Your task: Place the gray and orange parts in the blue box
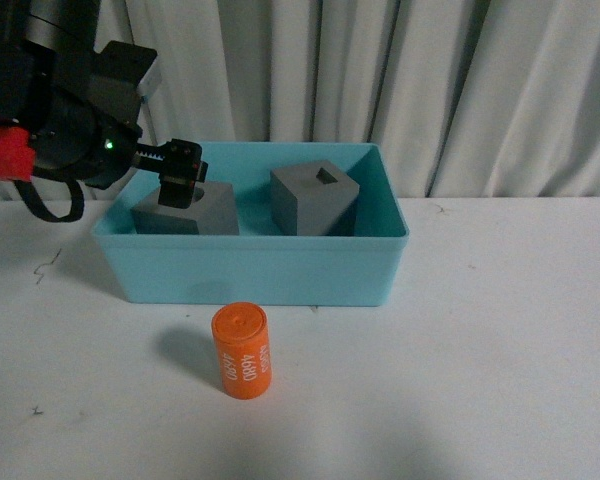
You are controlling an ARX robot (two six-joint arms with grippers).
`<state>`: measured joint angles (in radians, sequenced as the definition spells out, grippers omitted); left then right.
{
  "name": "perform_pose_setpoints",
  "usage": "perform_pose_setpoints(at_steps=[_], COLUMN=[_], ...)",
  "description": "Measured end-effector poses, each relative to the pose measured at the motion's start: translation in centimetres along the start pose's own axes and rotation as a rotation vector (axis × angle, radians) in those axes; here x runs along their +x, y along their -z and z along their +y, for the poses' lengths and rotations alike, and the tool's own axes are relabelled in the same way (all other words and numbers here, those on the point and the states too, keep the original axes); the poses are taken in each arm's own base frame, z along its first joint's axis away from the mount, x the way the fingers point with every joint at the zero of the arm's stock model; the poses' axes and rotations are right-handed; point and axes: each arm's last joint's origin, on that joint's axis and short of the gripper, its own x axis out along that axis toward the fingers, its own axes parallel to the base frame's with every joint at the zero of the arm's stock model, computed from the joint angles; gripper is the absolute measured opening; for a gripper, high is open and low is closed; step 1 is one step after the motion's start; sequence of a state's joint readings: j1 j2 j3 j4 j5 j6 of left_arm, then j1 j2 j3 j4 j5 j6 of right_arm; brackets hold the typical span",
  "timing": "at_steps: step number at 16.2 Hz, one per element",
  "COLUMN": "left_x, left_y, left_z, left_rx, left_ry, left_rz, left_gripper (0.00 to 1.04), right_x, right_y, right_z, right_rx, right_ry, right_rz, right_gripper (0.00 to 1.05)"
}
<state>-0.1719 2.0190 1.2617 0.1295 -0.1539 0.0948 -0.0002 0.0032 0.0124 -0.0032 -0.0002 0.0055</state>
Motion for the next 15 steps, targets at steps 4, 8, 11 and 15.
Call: perform_pose_setpoints(at_steps=[4, 8, 11, 15], left_x=[-13.1, -23.7, -26.4, -27.9], left_y=[0.4, 11.1, 18.8, 18.1], left_z=[2.7, 4.9, 5.1, 2.8], left_rx=[-0.247, -0.447, -0.621, -0.429], left_ry=[0.277, 0.414, 0.308, 0.428], left_rz=[-0.069, 0.067, 0.241, 0.152], left_gripper=[0.98, 0.98, 0.98, 0.98], right_x=[0.0, 0.0, 0.0, 0.0], right_y=[0.0, 0.0, 0.0, 0.0], right_z=[0.0, 0.0, 0.0, 0.0], right_rx=[0.000, 0.000, 0.000, 0.000], right_ry=[0.000, 0.000, 0.000, 0.000], right_rz=[0.000, 0.000, 0.000, 0.000], right_gripper=[0.98, 0.98, 0.98, 0.98])
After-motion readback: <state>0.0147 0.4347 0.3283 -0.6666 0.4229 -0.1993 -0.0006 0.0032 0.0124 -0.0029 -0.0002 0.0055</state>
